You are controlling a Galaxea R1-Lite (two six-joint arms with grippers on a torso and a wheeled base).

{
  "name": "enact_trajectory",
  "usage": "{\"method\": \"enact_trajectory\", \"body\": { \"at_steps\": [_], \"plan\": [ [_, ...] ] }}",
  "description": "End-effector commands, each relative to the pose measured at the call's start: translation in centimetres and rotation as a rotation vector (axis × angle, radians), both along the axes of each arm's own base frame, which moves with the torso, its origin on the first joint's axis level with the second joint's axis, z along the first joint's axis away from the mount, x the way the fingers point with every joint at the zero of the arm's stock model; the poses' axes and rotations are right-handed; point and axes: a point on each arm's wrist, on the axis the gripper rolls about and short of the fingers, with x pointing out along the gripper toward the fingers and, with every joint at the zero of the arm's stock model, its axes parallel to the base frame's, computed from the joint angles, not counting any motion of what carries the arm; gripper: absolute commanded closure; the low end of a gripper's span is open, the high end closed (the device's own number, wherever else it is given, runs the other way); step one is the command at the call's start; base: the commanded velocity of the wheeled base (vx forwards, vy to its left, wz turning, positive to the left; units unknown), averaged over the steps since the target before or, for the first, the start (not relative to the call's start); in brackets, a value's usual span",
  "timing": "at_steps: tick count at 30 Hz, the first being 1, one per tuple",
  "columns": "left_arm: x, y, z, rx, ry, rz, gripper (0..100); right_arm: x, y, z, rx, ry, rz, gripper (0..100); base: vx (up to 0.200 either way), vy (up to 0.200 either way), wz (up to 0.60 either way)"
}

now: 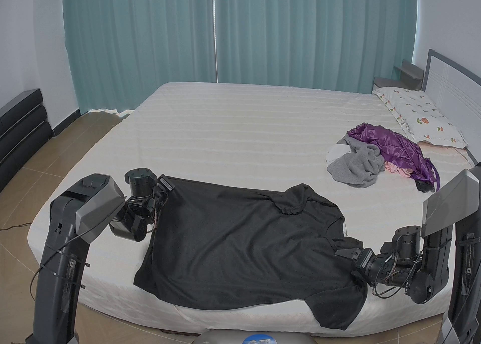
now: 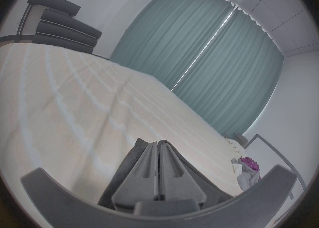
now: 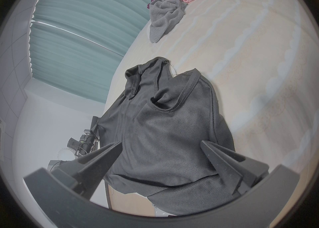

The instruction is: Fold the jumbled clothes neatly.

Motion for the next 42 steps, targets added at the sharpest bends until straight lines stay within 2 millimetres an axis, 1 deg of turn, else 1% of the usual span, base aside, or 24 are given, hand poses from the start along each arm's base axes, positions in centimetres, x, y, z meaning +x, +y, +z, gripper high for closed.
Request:
{"method": "enact_trajectory", "body": {
  "at_steps": [1, 8, 16, 17, 19, 28, 33, 34, 35, 37, 38, 39, 40, 42],
  "plan": [
    [0.2, 0.0, -0.3, 0.001, -0.027, 0.004, 100, 0.1, 0.0, 0.1, 0.003, -0.016, 0.001, 0, 0.0, 0.0, 0.0],
    [0.3, -0.2, 0.2, 0.064, -0.091, -0.011, 100, 0.1, 0.0, 0.1, 0.003, -0.016, 0.001, 0, 0.0, 0.0, 0.0],
    [1.2, 0.0, -0.2, 0.077, -0.109, -0.005, 100, 0.1, 0.0, 0.1, 0.003, -0.016, 0.001, 0, 0.0, 0.0, 0.0],
    [1.2, 0.2, -0.2, 0.078, -0.106, -0.004, 0, 0.1, 0.0, 0.1, 0.003, -0.016, 0.001, 0, 0.0, 0.0, 0.0],
    [1.2, 0.3, -0.5, 0.078, -0.1, -0.002, 0, 0.1, 0.0, 0.1, 0.003, -0.016, 0.001, 0, 0.0, 0.0, 0.0],
    [1.0, 0.4, -0.4, 0.077, -0.098, 0.001, 0, 0.1, 0.0, 0.1, 0.003, -0.014, 0.001, 0, 0.0, 0.0, 0.0],
    [0.2, 1.2, 0.1, 0.076, -0.075, 0.024, 0, 0.1, 0.0, 0.1, 0.003, -0.017, -0.001, 0, 0.0, 0.0, 0.0],
    [-0.5, 1.6, 0.8, 0.068, -0.058, 0.031, 0, 0.2, 0.0, 0.1, 0.004, -0.02, -0.002, 0, 0.0, 0.0, 0.0],
    [-0.8, 1.6, 1.0, 0.061, -0.052, 0.031, 0, 0.3, 0.0, 0.1, 0.005, -0.023, -0.004, 0, 0.0, 0.0, 0.0],
    [-2.3, 1.9, 2.5, 0.012, -0.031, 0.037, 0, 0.6, -0.1, 0.2, -0.001, -0.037, -0.016, 0, 0.0, 0.0, 0.0],
    [-2.4, 1.9, 2.6, 0.01, -0.03, 0.038, 0, 0.6, -0.1, 0.2, -0.002, -0.039, -0.017, 0, 0.0, 0.0, 0.0],
    [-3.8, 2.1, 3.9, -0.036, -0.008, 0.041, 0, 1.1, 0.2, 0.6, -0.022, -0.072, -0.039, 0, 0.0, 0.0, 0.0],
    [-4.7, 2.2, 4.4, -0.056, 0.007, 0.037, 0, 1.4, 0.5, 0.9, -0.032, -0.098, -0.049, 0, 0.0, 0.0, 0.0],
    [-6.1, 2.3, 4.7, -0.07, 0.035, 0.023, 0, 1.7, 1.2, 1.5, -0.041, -0.138, -0.051, 0, 0.0, 0.0, 0.0]
  ]
}}
